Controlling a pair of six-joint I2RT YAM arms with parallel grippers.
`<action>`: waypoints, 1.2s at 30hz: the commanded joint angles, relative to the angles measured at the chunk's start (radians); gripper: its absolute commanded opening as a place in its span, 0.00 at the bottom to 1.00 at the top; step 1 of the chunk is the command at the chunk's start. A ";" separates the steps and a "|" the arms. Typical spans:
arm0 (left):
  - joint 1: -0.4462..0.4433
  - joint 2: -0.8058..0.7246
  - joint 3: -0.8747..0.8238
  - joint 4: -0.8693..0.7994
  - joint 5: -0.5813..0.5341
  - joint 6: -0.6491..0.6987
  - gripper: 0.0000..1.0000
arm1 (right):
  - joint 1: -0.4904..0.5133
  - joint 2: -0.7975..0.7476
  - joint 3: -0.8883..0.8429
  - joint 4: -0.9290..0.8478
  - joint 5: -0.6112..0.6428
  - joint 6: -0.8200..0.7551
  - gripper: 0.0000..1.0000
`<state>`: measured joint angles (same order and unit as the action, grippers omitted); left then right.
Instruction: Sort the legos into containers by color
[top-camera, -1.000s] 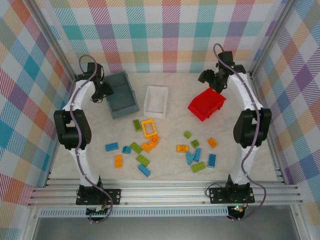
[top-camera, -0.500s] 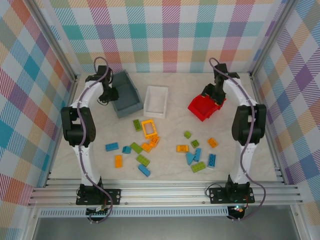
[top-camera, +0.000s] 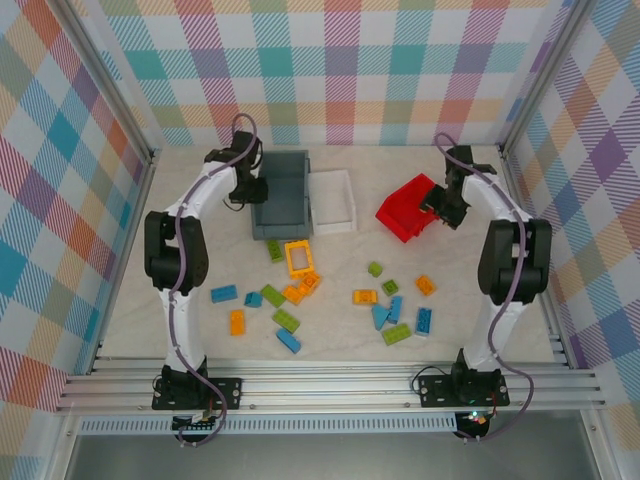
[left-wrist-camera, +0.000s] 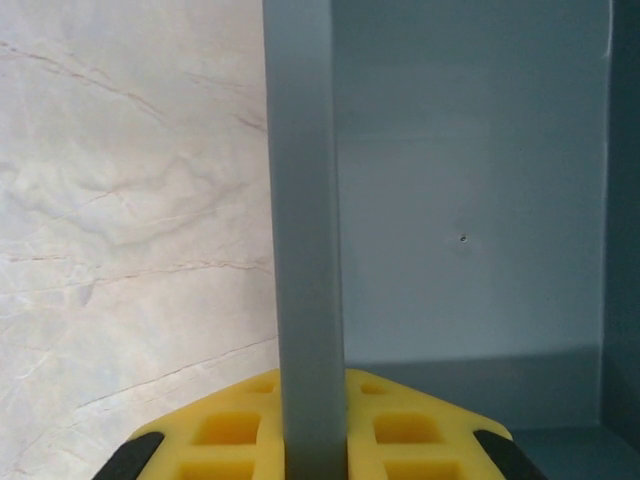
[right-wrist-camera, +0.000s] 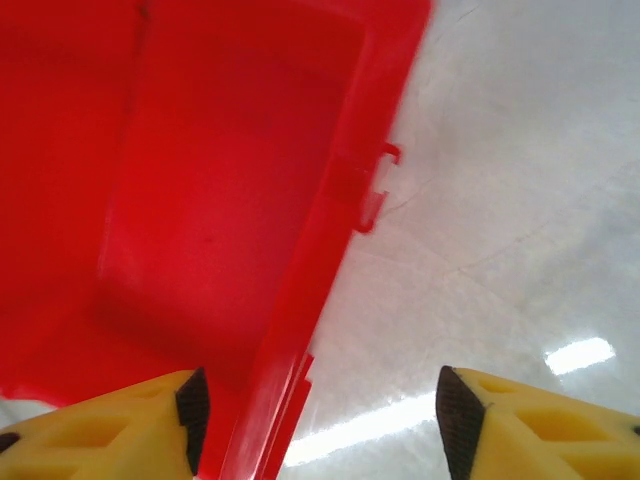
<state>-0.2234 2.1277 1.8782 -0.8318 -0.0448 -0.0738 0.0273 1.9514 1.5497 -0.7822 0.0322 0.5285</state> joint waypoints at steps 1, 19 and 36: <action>-0.030 0.035 0.072 -0.036 0.005 -0.013 0.10 | 0.006 0.044 0.068 -0.042 -0.021 -0.076 0.60; -0.034 -0.064 0.047 -0.035 -0.106 -0.165 0.51 | 0.075 0.213 0.295 -0.095 0.036 -0.271 0.16; -0.005 -0.522 -0.281 -0.092 -0.117 -0.279 0.56 | 0.168 0.254 0.466 -0.141 -0.003 -0.249 0.37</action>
<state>-0.2420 1.6676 1.6684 -0.8658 -0.1692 -0.3046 0.1902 2.2677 2.0346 -0.9096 0.0193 0.2707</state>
